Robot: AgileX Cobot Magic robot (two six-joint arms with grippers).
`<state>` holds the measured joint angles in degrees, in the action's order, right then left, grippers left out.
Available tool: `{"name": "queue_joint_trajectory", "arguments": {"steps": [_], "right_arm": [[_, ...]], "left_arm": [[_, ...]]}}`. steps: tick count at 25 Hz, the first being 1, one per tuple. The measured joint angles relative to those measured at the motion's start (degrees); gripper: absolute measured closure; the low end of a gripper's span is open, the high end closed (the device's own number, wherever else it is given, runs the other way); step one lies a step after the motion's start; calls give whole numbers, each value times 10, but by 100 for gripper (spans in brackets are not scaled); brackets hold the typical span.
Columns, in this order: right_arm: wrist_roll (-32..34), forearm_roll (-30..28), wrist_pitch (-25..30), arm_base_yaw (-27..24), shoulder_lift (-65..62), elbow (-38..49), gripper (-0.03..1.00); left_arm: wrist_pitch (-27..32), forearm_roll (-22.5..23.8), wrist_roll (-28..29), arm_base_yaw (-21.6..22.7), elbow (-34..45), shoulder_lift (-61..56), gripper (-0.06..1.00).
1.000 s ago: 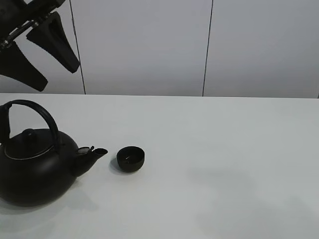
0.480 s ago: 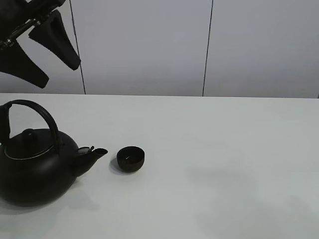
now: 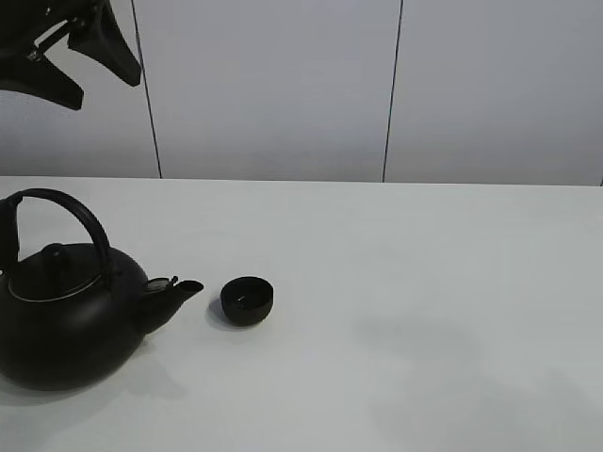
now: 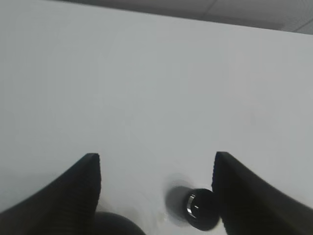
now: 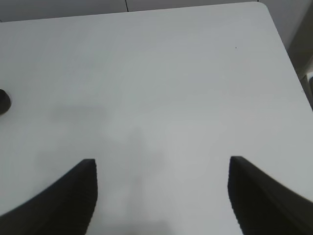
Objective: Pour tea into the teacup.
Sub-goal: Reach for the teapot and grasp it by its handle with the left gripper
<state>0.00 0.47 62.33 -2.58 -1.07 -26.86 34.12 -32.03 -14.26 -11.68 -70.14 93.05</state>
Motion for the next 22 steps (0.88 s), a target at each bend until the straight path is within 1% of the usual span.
{"name": "queue_joint_trajectory", "arguments": {"steps": [1,3,6,8,9,11,13,15,19,22], "right_arm": [[0,0,-1,0,0,0,45],[0,0,-1,0,0,0,45],[0,0,-2,0,0,0,45],[0,0,-2,0,0,0,45],[0,0,-2,0,0,0,45],[0,0,-2,0,0,0,45],[0,0,-2,0,0,0,45],[0,0,-2,0,0,0,45],[0,0,-2,0,0,0,45],[0,0,-2,0,0,0,45]], "left_arm": [[-16,28,7,-2,0,-5,47],[-47,105,43,-14,0,-24,46],[-74,265,152,-45,1,-83,46],[-90,358,227,-68,12,-140,46],[-103,401,264,-78,26,-171,46],[-135,465,315,-92,65,-231,46],[-175,515,346,-95,125,-294,46],[-208,550,358,-95,186,-349,46],[-280,615,364,-95,305,-443,46],[-325,670,365,-95,379,-483,46]]}}
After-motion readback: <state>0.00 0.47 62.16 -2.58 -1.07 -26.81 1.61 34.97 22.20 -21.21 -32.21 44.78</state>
